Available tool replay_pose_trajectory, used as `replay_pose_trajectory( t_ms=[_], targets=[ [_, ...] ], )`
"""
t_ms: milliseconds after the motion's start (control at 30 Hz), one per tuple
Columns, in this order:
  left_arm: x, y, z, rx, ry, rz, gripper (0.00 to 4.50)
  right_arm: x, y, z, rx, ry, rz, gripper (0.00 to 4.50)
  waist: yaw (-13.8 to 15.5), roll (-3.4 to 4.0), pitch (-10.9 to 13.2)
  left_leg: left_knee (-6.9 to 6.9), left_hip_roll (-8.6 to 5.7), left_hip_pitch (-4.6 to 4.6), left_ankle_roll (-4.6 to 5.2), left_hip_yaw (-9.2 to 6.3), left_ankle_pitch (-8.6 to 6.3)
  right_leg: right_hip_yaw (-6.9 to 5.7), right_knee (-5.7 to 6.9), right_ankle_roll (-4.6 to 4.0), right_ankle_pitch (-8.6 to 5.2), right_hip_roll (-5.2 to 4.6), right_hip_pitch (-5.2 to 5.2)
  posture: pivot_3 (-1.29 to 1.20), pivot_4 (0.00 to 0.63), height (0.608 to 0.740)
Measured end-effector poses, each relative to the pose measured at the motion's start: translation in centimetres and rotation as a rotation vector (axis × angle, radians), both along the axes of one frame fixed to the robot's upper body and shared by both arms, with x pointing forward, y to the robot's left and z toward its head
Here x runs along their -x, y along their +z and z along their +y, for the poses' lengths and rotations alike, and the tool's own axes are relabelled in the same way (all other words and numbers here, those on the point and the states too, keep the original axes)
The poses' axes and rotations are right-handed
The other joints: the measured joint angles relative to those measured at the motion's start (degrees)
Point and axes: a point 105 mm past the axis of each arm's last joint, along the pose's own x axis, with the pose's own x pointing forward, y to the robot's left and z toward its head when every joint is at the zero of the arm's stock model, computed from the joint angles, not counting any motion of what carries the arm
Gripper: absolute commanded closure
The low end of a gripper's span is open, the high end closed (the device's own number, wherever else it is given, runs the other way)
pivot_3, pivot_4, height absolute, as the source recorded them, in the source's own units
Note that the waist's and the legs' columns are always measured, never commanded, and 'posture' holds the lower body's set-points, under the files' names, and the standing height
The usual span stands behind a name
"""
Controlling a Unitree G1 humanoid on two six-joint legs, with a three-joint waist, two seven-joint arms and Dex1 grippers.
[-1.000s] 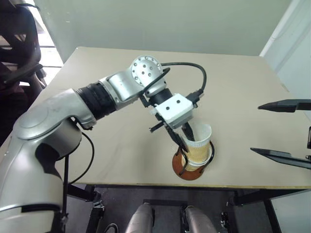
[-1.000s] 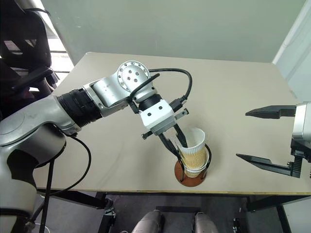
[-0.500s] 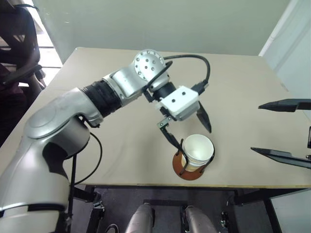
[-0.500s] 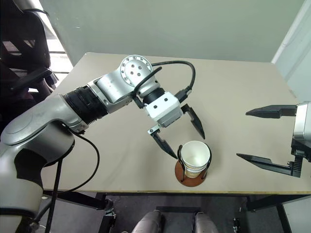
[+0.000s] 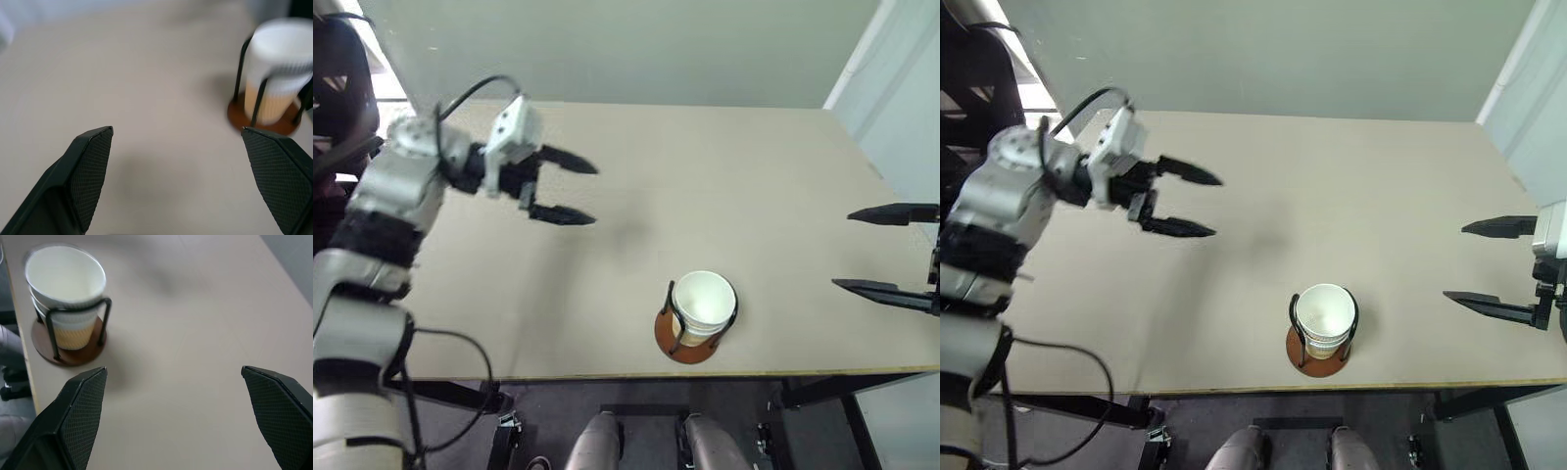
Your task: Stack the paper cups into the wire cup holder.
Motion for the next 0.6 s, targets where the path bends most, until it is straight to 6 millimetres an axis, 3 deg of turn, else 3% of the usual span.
replay_pose_trajectory(
  t_ms=[100, 167, 300, 467, 600],
  targets=[
    [1.7, -1.5, 3.1, 0.004, 0.177, 0.032, 0.01, -1.3, -0.8, -0.6, -0.008, -0.004, 0.019, 0.0, -0.1, -0.02, 0.0, -0.04, -0.01, 0.02, -0.32, 0.06, 0.18, 0.04, 0.0, -0.43, -0.25, 0.0, -0.01, 0.0, 0.15, 0.74],
    [2.6, -2.0, 4.1, 0.011, 0.248, 0.039, 0.01, -2.2, -1.0, -0.7, -0.021, -0.001, 0.017, 0.0, -0.1, -0.01, 0.0, -0.05, -0.02, 0.05, -0.16, 0.08, 0.09, 0.07, 0.06, -0.67, -0.39, -0.04, 0.0, 0.0, 0.15, 0.74],
    [4.9, -2.8, 5.3, 0.038, 0.364, 0.045, 0.01, -4.2, -1.2, -0.6, -0.017, 0.013, 0.012, 0.0, -0.3, -0.04, 0.0, -0.14, 0.0, 0.28, 0.11, 0.1, -0.07, 0.06, 0.36, -0.9, -0.4, -0.02, 0.02, 0.0, 0.15, 0.74],
    [6.7, -1.9, 7.0, 0.054, 0.487, -0.002, 0.01, -6.4, -1.6, -0.1, 0.018, 0.063, 0.032, 0.0, -0.7, -0.06, 0.0, -0.22, 0.0, 0.83, -0.02, 0.06, 0.0, 0.17, 1.03, -1.26, -0.38, 0.02, 0.15, 0.0, 0.15, 0.74],
    [7.7, -1.8, 7.1, 0.069, 0.523, -0.02, 0.01, -7.4, -1.7, 0.2, 0.04, 0.094, 0.039, 0.0, -1.0, -0.04, 0.0, -0.27, 0.04, 0.96, -0.18, -0.06, 0.12, 0.19, 1.14, -1.58, -0.19, 0.13, 0.11, 0.0, 0.15, 0.74]
  ],
)
